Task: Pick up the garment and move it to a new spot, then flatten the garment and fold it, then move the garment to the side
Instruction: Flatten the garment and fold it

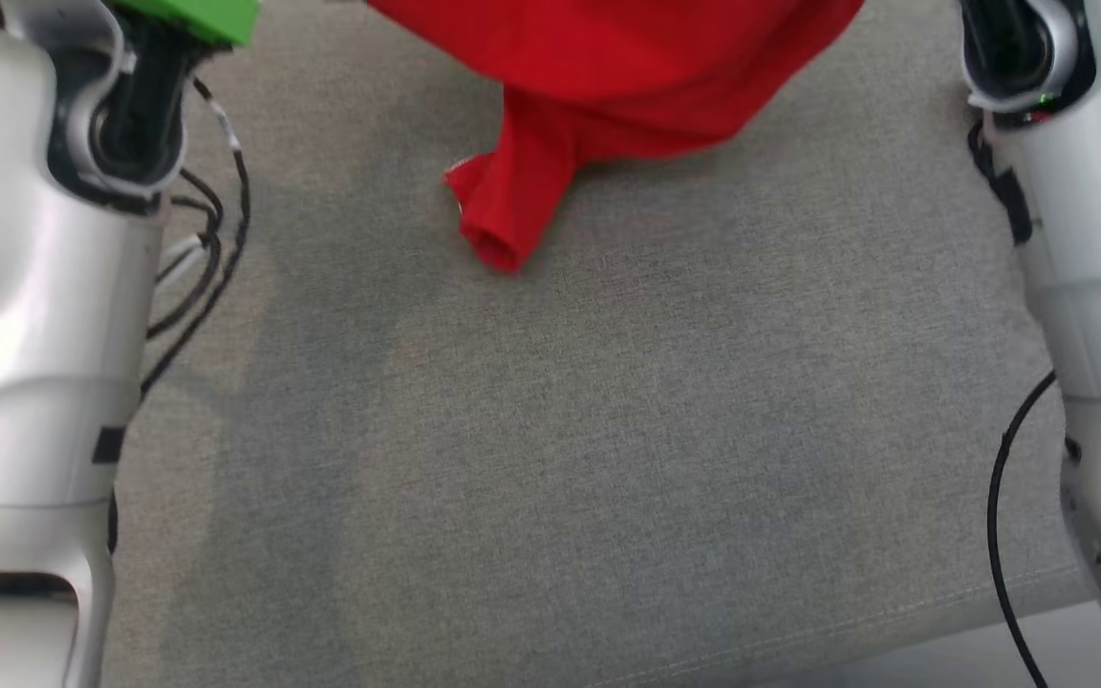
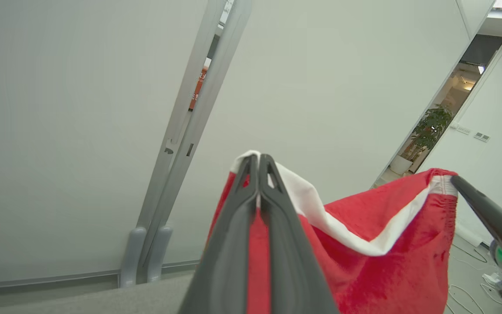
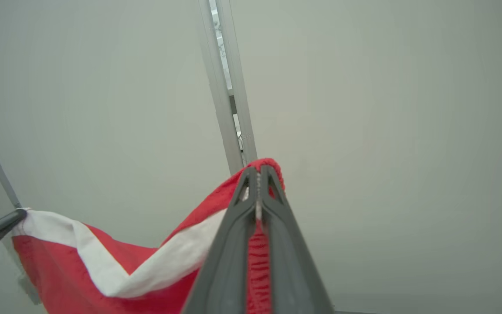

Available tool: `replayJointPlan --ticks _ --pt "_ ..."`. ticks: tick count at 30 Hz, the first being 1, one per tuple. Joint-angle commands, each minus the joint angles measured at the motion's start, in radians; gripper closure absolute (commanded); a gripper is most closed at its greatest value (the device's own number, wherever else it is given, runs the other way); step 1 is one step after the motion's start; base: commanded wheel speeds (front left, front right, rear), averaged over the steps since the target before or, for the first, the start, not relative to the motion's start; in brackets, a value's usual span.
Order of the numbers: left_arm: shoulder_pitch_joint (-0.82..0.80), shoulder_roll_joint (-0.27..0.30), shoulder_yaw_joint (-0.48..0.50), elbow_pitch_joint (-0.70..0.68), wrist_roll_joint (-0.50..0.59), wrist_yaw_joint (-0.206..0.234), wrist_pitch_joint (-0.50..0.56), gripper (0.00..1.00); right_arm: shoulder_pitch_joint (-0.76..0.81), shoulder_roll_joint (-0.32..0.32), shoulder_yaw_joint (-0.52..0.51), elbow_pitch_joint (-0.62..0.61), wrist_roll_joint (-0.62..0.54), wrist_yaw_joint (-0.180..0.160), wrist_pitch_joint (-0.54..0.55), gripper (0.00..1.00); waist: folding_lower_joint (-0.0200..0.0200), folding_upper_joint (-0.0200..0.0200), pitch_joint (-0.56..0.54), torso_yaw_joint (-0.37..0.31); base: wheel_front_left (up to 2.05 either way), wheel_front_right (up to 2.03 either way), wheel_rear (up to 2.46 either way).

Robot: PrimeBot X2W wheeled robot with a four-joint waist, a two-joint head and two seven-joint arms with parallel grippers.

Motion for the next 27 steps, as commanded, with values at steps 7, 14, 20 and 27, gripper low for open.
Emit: replayJointPlan --ticks 7,14,20,27 --pt "-0.198 0.05 -0.032 0.007 0.024 -0.016 -0.225 1.0 -0.257 -0.02 0.035 0.131 -0.049 0.0 -0.248 1.0 -0.0002 0.0 0.091 -0.044 0.0 0.0 0.0" --pt "-0.137 0.088 -0.129 -0.104 -0.032 -0.016 -0.294 1.0 -0.163 -0.038 0.013 0.051 -0.07 0.0 -0.256 1.0 -0.0002 0.0 0.094 -0.012 0.0 0.0 0.0" --pt "0.106 0.069 -0.178 -0.181 -0.033 -0.016 -0.294 1.0 0.069 -0.088 0.096 -0.012 0.014 0.0 -0.256 1.0 -0.0002 0.0 0.075 0.029 0.0 0.0 0.0" --pt "0.442 0.119 -0.252 -0.246 -0.006 -0.016 -0.295 1.0 0.393 -0.161 0.147 -0.135 0.144 0.0 -0.256 1.0 -0.0002 0.0 -0.007 0.051 0.0 0.0 0.0"
